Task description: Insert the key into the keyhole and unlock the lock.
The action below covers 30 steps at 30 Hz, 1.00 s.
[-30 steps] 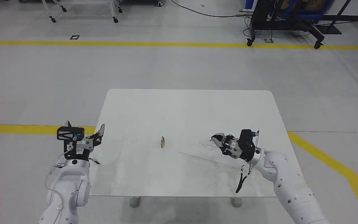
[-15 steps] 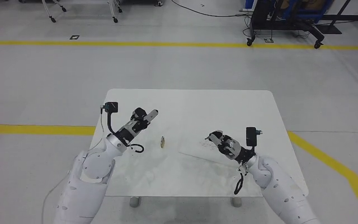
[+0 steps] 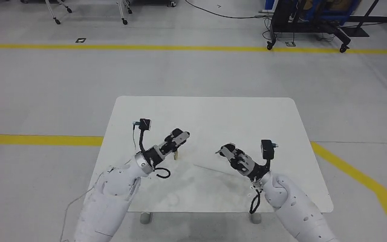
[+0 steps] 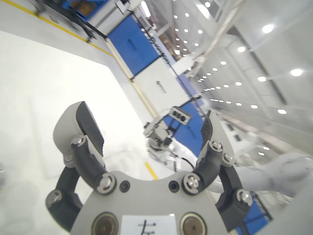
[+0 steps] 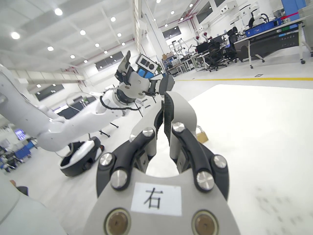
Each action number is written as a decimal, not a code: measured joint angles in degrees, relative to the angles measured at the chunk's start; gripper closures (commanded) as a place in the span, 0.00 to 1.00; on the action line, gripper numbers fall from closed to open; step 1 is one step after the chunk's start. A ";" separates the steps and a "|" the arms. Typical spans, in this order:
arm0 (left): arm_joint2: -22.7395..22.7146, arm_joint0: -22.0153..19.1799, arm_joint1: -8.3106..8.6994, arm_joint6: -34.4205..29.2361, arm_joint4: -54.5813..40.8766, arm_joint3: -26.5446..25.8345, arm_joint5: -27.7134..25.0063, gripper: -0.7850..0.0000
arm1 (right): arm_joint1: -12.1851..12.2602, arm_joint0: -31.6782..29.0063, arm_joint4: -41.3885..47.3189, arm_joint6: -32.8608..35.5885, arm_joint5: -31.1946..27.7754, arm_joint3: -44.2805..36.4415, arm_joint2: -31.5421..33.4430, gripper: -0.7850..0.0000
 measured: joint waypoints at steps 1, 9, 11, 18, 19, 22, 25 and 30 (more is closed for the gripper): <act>1.42 -1.94 -0.25 -3.06 -4.07 1.85 -0.48 0.00 | 0.01 0.45 3.29 1.33 0.00 -0.21 -0.65 1.00; 7.69 -10.14 -1.81 -10.19 -10.30 13.02 -9.51 0.06 | 0.49 0.50 18.34 6.16 0.00 -3.86 -3.44 1.00; 9.21 -11.06 -2.12 -13.24 -12.79 15.51 -12.39 0.20 | 0.55 0.44 20.91 6.98 0.00 -4.35 -4.21 1.00; 12.07 -13.15 -2.85 -17.94 -15.67 21.05 -19.01 0.55 | 0.36 2.42 24.59 11.07 0.00 -0.91 -6.58 1.00; 12.31 -13.33 -2.95 -17.69 -15.71 21.23 -19.36 0.56 | 0.30 2.72 24.53 11.30 0.00 -0.43 -6.70 1.00; 12.74 -14.06 -3.09 -17.35 -14.77 22.10 -20.06 0.57 | 0.13 3.27 24.63 11.57 0.00 0.18 -7.06 1.00; 13.12 -14.34 -3.21 -16.76 -13.98 22.61 -20.37 0.55 | 0.10 3.48 24.37 11.74 0.00 0.56 -6.92 1.00; 13.45 -14.59 -3.23 -16.21 -12.56 23.03 -20.50 0.58 | 0.09 3.30 24.01 11.72 0.00 0.40 -6.61 1.00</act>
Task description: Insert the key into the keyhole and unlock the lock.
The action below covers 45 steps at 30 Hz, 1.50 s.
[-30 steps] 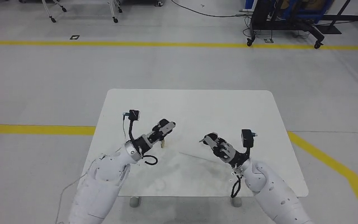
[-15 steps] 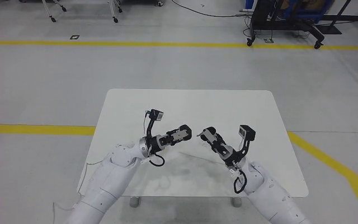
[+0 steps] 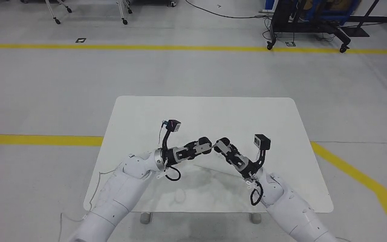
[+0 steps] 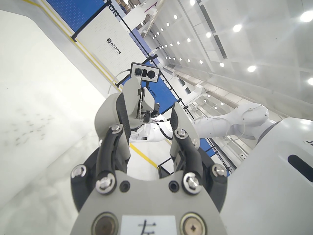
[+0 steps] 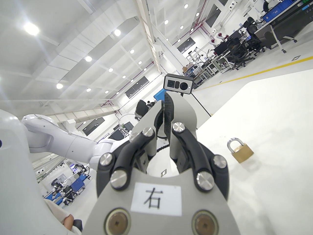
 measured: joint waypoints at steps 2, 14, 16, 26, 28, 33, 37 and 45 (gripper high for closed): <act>0.08 0.01 0.00 0.35 0.42 0.02 0.01 0.61 | 0.00 -0.08 -0.39 -0.06 0.00 0.03 0.17 1.00; 0.63 0.03 0.12 0.54 1.42 -0.18 0.47 0.72 | -0.22 -0.37 -3.36 -1.25 0.00 0.43 0.59 1.00; 0.68 -0.01 0.14 0.62 1.59 -0.11 0.76 0.76 | -0.26 -0.31 -3.31 -1.21 0.00 0.44 0.53 1.00; 1.16 0.01 0.20 1.67 3.79 -0.31 1.42 0.87 | -0.33 -0.27 -3.04 -0.56 0.00 0.34 0.52 1.00; 1.18 0.04 0.22 1.87 3.99 -0.39 1.37 1.00 | -0.33 -0.35 -2.98 -0.44 0.00 0.36 0.53 1.00; 1.19 0.12 0.28 2.40 4.54 -0.55 1.34 1.00 | -0.29 -0.73 -3.18 -0.19 0.00 0.21 0.81 1.00; 1.20 0.12 0.36 2.56 5.19 -0.68 1.41 1.00 | -0.20 -1.07 -3.31 -0.10 0.00 -0.11 1.25 0.73; 0.72 0.20 0.57 3.48 5.43 -0.86 1.04 1.00 | -0.12 -1.52 -2.58 0.21 0.00 -0.87 1.48 0.00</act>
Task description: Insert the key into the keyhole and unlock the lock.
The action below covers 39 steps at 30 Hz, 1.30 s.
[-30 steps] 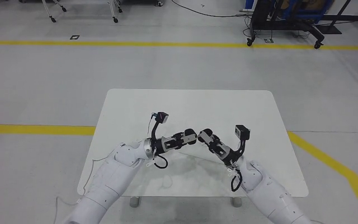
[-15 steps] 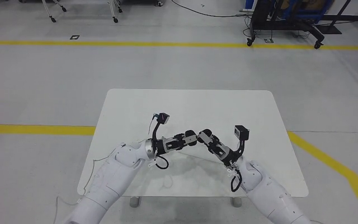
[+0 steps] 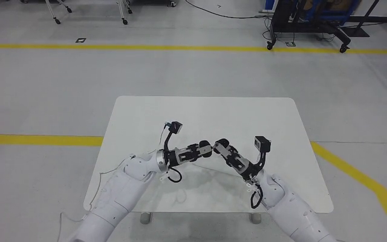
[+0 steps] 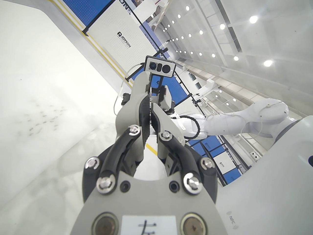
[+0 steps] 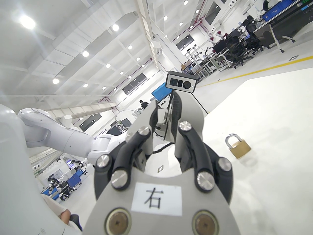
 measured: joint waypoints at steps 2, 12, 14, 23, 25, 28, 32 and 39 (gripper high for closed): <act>-0.09 0.14 0.06 -0.26 -0.99 -0.17 0.45 1.00 | 0.00 0.00 -0.01 0.00 0.00 0.00 0.00 0.00; -0.13 0.38 0.09 0.26 -0.55 -0.59 1.16 1.00 | 0.00 0.01 -0.02 0.00 0.00 0.01 0.00 0.00; -0.33 0.82 0.19 1.26 0.37 -1.31 2.83 1.00 | 0.00 0.01 -0.03 0.00 0.01 0.00 0.00 0.00; -3.03 0.97 1.85 0.96 16.47 -4.90 2.21 1.00 | 2.97 1.87 -24.60 12.17 -0.06 -5.22 6.89 0.00; -3.53 1.13 2.30 -1.12 16.98 -5.73 0.67 1.00 | 4.17 1.35 -26.08 14.84 -0.01 -6.45 7.77 0.00; -4.00 1.13 3.00 -4.49 18.96 -6.53 -1.49 1.00 | 6.25 0.66 -23.77 18.79 0.00 -8.90 8.19 0.00; -3.87 1.55 3.33 -3.23 23.25 -7.05 -3.08 1.00 | 8.79 0.61 -20.30 22.50 0.00 -10.16 8.57 0.04; -2.61 1.87 3.34 1.11 29.07 -7.73 -5.21 1.00 | 10.85 2.09 -16.19 24.89 0.00 -9.08 4.79 0.54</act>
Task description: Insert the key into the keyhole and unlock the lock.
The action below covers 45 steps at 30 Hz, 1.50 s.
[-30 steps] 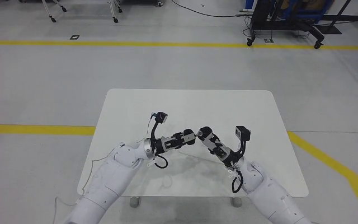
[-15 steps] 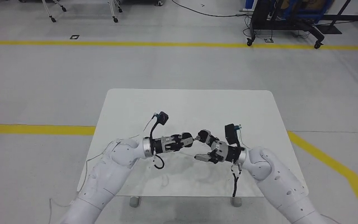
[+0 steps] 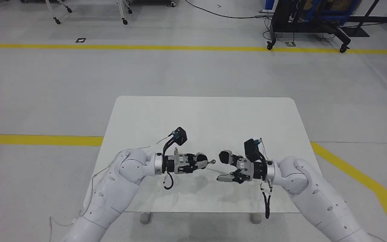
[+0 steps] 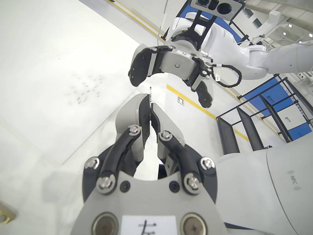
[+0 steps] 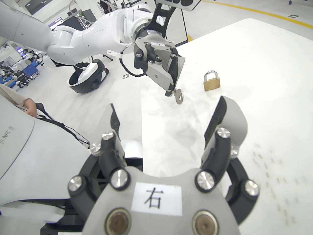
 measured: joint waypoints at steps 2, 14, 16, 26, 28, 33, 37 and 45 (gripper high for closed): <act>0.54 0.00 0.06 0.27 0.58 -0.09 -0.91 1.00 | 0.40 0.88 0.91 0.57 0.00 0.93 -1.05 0.56; 2.68 -0.79 0.38 2.20 2.95 0.38 -1.68 1.00 | 2.10 4.53 4.21 1.42 0.00 2.61 -5.57 0.63; 3.01 -0.89 0.43 2.51 3.11 0.38 -1.75 1.00 | 2.28 4.98 4.36 1.46 0.00 3.00 -6.33 0.68; 4.15 -0.83 0.81 4.32 4.17 -0.41 -2.79 1.00 | 2.92 6.75 4.09 0.16 0.00 3.85 -9.40 1.00; 4.28 -0.84 0.88 4.71 4.47 -0.47 -2.93 1.00 | 3.06 6.86 3.88 -0.42 0.00 3.89 -9.78 1.00; 4.10 -0.95 1.08 6.71 5.77 -0.46 -2.79 0.00 | 3.54 7.06 3.26 -2.14 0.00 4.00 -10.69 1.00; 3.50 -0.85 1.17 9.21 6.53 -0.58 -2.13 0.00 | 3.98 7.21 2.94 -4.30 0.00 4.41 -10.70 1.00; 3.51 -0.84 1.17 9.22 6.54 -0.59 -2.14 0.00 | 5.86 6.16 0.69 -10.86 0.00 5.78 -6.63 1.00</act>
